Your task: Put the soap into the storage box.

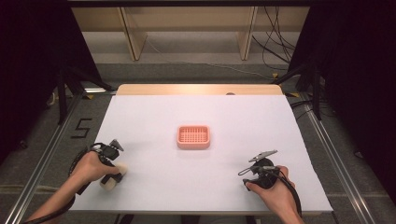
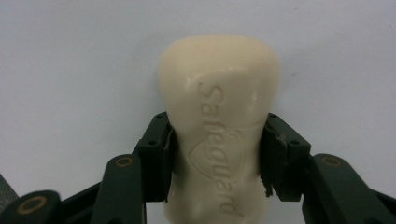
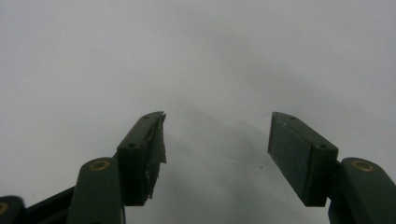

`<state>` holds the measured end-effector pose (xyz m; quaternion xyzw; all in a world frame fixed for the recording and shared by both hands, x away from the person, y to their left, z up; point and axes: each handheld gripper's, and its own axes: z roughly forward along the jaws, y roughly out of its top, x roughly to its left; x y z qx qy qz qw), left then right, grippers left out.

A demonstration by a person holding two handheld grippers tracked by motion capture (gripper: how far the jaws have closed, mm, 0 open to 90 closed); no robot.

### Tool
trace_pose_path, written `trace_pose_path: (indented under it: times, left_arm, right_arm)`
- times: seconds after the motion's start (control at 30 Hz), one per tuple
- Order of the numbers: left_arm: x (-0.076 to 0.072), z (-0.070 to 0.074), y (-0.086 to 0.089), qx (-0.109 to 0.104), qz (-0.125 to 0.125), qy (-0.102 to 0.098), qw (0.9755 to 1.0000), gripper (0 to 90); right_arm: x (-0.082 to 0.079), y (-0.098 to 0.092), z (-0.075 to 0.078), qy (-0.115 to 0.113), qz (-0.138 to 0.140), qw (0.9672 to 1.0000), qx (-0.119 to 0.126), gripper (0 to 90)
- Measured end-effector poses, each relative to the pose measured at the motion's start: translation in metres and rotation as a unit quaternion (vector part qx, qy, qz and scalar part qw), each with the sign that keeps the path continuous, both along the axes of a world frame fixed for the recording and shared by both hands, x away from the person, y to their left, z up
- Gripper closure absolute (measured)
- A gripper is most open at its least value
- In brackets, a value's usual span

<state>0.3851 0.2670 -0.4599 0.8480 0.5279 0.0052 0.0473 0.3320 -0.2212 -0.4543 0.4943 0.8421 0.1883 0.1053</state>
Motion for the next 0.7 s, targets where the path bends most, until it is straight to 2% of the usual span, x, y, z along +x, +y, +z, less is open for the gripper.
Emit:
trace_pose_path:
  times: [0.03, 0.1, 0.17, 0.27, 0.33, 0.4, 0.47, 0.57, 0.63, 0.67, 0.7]
  left_arm:
    - [0.001, 0.001, 0.0, 0.004, -0.003, 0.006, 1.0, 49.3]
    - [0.001, 0.002, 0.0, 0.003, -0.006, 0.006, 1.0, 49.4]
    - [0.0, 0.0, 0.0, -0.008, -0.003, -0.005, 1.0, 49.4]
    - [0.0, 0.003, 0.0, -0.011, -0.007, -0.006, 0.9999, 49.4]
    - [0.0, 0.005, 0.0, -0.008, -0.02, -0.004, 0.9998, 49.4]
    - [-0.001, 0.005, 0.001, -0.014, -0.03, -0.016, 0.9993, 49.4]
    - [-0.001, 0.007, 0.001, -0.014, -0.043, -0.013, 0.9989, 49.4]
    - [-0.001, 0.009, 0.0, -0.019, -0.049, -0.015, 0.9985, 49.4]
    - [-0.001, 0.009, -0.002, -0.023, -0.053, -0.023, 0.9981, 49.4]
    - [-0.001, 0.011, -0.002, -0.018, -0.062, -0.018, 0.9978, 49.4]
    - [-0.001, 0.012, -0.003, -0.017, -0.064, -0.021, 0.9976, 49.4]
  right_arm:
    - [0.0, 0.0, 0.0, 0.0, 0.0, 1.0, 0.0, 36.8]
    - [0.0, 0.0, 0.0, 0.0, 0.0, 1.0, 0.001, 36.8]
    - [0.0, 0.0, 0.0, 0.0, -0.001, 1.0, 0.0, 36.8]
    - [0.0, 0.0, 0.0, -0.003, 0.001, 1.0, -0.001, 36.7]
    - [0.0, 0.0, 0.0, -0.004, 0.001, 1.0, -0.002, 36.7]
    - [0.0, 0.0, -0.001, -0.003, 0.001, 1.0, -0.001, 36.7]
    - [0.001, 0.0, -0.001, -0.003, 0.002, 1.0, -0.001, 36.7]
    - [0.001, 0.0, -0.001, -0.004, 0.003, 1.0, -0.002, 36.7]
    - [0.001, 0.0, -0.001, -0.002, 0.003, 1.0, -0.003, 36.6]
    - [0.001, 0.0, -0.001, -0.002, 0.003, 1.0, -0.003, 36.6]
    - [0.001, 0.0, -0.001, -0.002, 0.004, 1.0, -0.003, 36.6]
